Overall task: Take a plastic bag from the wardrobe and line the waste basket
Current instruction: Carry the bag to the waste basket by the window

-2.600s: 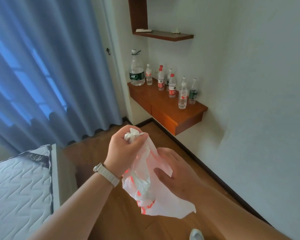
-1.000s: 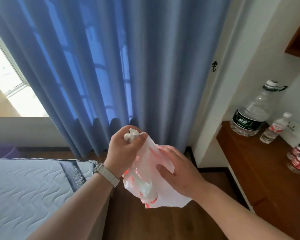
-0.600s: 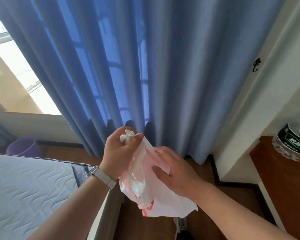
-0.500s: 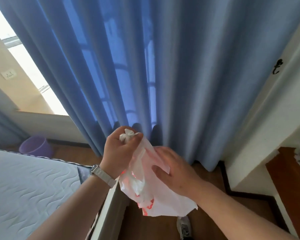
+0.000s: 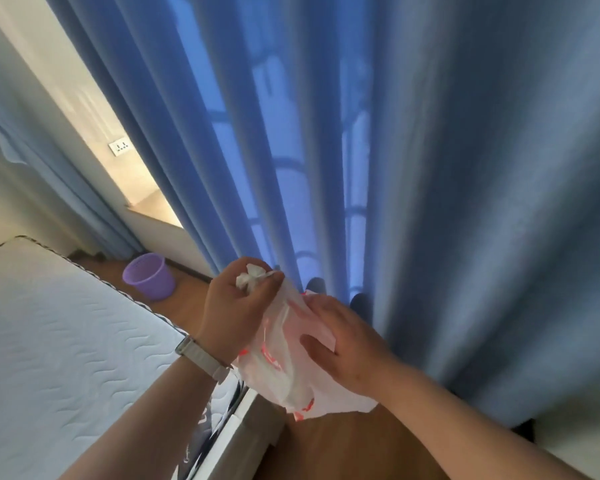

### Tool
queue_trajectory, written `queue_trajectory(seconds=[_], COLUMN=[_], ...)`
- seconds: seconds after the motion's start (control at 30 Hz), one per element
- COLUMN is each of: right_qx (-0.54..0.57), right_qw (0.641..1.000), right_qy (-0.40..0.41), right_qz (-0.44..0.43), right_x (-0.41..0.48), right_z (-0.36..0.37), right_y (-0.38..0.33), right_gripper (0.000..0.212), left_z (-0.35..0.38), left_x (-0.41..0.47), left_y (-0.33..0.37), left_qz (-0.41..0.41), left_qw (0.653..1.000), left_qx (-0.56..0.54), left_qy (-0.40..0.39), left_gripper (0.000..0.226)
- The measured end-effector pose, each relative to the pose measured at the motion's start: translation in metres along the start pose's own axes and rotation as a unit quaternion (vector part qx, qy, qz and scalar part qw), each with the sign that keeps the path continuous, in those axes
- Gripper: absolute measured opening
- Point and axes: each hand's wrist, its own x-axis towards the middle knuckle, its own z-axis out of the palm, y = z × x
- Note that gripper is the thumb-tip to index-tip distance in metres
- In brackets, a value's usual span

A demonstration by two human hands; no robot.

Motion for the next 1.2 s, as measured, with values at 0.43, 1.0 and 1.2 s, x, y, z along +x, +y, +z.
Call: queue_trajectory(seconds=[0.43,1.0,1.2], right_qx=[-0.036,-0.041,-0.033], right_qw=[0.993,0.971,0.952], right_qy=[-0.086,-0.162,-0.2], right_qz=[-0.076,-0.168,-0.231], right_x=[0.165,0.412,0.477], right_z=[0.019,0.1,0.151], right_y=[0.011,-0.032,-0.036], right_gripper=[0.048,0.052,0.049], left_z=[-0.04,-0.167,-0.205], left_x=[0.109,0.28,0.309], left_y=[-0.064,-0.166,-0.194], left_qz=[-0.017,-0.038,-0.04], left_qw=[0.993,0.972,0.953], left_qx=[0.035,0.048,0.064], left_qy=[0.109,0.225,0.294], left_gripper=[0.016,0.012,0.017])
